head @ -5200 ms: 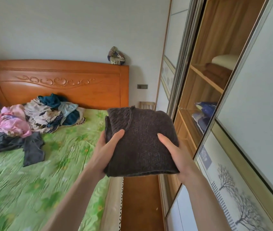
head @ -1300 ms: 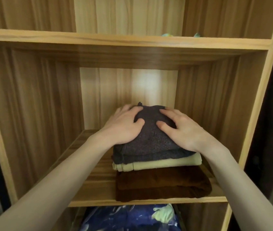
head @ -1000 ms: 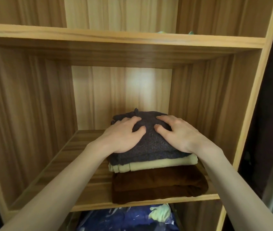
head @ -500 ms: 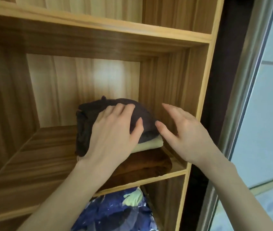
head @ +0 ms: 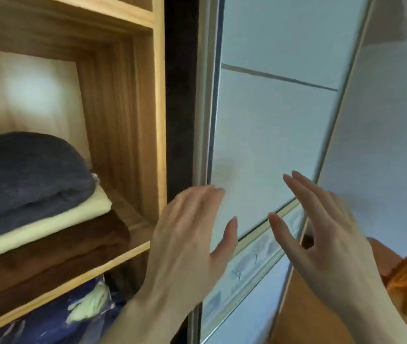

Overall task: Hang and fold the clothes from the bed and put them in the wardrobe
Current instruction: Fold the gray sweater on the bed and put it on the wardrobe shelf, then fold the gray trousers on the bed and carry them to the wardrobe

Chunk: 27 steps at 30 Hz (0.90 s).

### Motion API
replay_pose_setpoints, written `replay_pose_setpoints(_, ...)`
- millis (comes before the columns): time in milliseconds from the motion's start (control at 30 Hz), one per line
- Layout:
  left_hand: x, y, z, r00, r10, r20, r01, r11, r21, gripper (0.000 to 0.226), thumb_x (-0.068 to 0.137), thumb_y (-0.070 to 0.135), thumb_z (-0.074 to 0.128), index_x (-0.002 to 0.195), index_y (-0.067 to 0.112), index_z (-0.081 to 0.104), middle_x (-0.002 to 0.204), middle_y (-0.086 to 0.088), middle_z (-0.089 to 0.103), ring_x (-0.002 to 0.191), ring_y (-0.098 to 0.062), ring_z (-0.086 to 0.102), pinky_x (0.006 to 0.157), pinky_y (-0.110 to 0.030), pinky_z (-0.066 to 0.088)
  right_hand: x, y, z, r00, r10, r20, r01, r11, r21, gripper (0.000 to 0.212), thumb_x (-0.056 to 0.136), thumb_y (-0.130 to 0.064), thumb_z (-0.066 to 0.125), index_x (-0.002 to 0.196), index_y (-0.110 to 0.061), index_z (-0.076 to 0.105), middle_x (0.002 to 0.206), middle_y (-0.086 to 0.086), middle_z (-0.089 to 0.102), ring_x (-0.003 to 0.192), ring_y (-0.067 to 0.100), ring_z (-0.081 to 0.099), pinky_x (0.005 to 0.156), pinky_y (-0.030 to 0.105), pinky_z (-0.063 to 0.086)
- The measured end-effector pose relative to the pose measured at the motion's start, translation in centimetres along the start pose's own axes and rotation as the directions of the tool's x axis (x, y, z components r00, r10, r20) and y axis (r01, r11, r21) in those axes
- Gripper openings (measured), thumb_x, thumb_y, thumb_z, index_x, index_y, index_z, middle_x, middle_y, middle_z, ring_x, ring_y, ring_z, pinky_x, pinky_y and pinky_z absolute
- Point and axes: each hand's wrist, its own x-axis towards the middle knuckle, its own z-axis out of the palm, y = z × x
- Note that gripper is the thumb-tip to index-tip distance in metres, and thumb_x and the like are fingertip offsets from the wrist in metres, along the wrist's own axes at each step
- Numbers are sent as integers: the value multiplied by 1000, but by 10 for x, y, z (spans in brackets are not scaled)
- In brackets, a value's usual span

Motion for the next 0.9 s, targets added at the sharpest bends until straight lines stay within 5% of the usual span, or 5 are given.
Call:
replay_pose_setpoints(400, 46, 91, 159, 988, 143, 65, -138, 987, -81, 49, 104, 39, 49, 137, 8, 66, 133, -9, 69, 123, -32, 64, 104, -47, 54, -31, 176, -45, 973, 229, -3, -211, 893, -398, 74, 98, -65, 39, 156, -19, 44, 161, 4, 47, 152, 25, 38, 124, 53, 31)
replay_pose_setpoints(900, 94, 180, 340, 957, 256, 136, -219, 945, -242, 52, 104, 45, 45, 137, 10, 66, 134, -7, 69, 127, -27, 63, 107, -39, 50, -27, 358, -60, 922, 382, -53, -350, 769, -535, 62, 105, -52, 53, 153, -14, 49, 154, 9, 54, 146, 27, 48, 125, 47, 30)
